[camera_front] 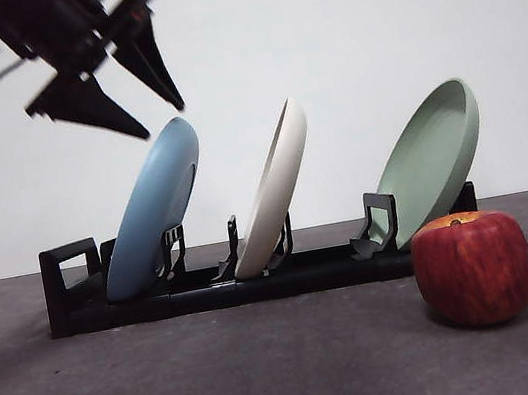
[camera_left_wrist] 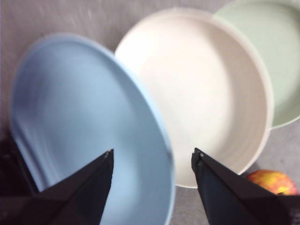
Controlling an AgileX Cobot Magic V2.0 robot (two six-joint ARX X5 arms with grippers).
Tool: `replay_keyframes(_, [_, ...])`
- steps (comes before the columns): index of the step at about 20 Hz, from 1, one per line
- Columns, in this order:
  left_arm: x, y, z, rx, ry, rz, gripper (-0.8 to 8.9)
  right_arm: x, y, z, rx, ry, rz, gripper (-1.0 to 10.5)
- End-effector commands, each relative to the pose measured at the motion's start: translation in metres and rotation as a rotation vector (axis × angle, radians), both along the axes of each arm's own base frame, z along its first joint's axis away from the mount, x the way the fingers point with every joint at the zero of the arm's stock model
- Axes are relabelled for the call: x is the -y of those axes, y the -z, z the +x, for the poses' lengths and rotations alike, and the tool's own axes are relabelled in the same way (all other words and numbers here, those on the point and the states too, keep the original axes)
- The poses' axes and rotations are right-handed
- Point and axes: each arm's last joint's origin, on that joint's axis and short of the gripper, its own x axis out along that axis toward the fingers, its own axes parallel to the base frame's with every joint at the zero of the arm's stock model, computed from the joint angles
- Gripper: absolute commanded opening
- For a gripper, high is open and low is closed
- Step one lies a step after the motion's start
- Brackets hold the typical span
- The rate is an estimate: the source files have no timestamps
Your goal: Take the blue plate from the plate rack,put the plate on the table,take the apple from the table,put the apple in the plate
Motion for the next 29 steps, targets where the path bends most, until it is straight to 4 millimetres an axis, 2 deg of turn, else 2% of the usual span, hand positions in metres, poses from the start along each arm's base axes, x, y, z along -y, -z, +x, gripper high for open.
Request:
replay_keyframes(1, [0.006,0.008,0.004,0.007,0.017,0.021,2.79,0.0,-0.002,0.0,0.008,-0.005,-0.005,3.2])
replay_keyframes(3, [0.006,0.008,0.005,0.027,0.004,0.044,2.49,0.0,-0.002,0.0,0.008,-0.005,-0.005,3.2])
replay_keyframes(5, [0.008,0.008,0.005,0.038,0.021,0.052,0.51,0.0,-0.002,0.0,0.008,-0.004,-0.006,3.2])
replay_keyframes(6, [0.008,0.008,0.005,0.038,0.022,0.052,-0.19,0.0,-0.002,0.0,0.008,-0.004,-0.006,3.2])
replay_keyframes(10, [0.008,0.004,0.005,0.052,0.034,0.042,-0.09,0.0,-0.002,0.0,0.008,-0.003,-0.007,3.2])
replay_keyframes(12, [0.009,-0.007,0.004,0.069,0.059,0.008,-0.09,0.0,-0.001,0.0,0.006,-0.001,-0.008,3.2])
replay_keyframes(14, [0.008,-0.027,0.0,0.093,0.061,-0.002,-0.09,0.0,-0.001,0.0,0.006,0.0,-0.009,3.2])
replay_keyframes(17, [0.009,-0.067,-0.014,0.124,0.104,0.018,-0.09,0.0,-0.001,0.0,0.006,0.0,-0.009,3.2])
replay_keyframes(20, [0.01,-0.106,-0.042,0.168,0.191,0.06,-0.08,0.0,-0.001,0.0,0.006,0.0,-0.009,3.2])
replay_keyframes(23, [0.007,-0.134,-0.086,0.238,0.278,0.071,-0.09,0.0,-0.001,0.0,0.006,-0.001,-0.009,3.2])
replay_keyframes(26, [-0.003,-0.153,-0.137,0.279,0.322,0.154,-0.09,0.0,-0.001,0.0,0.006,0.0,-0.009,3.2])
replay_keyframes(29, [-0.006,-0.161,-0.179,0.304,0.348,0.242,-0.09,0.0,-0.001,0.0,0.005,0.0,-0.009,3.2])
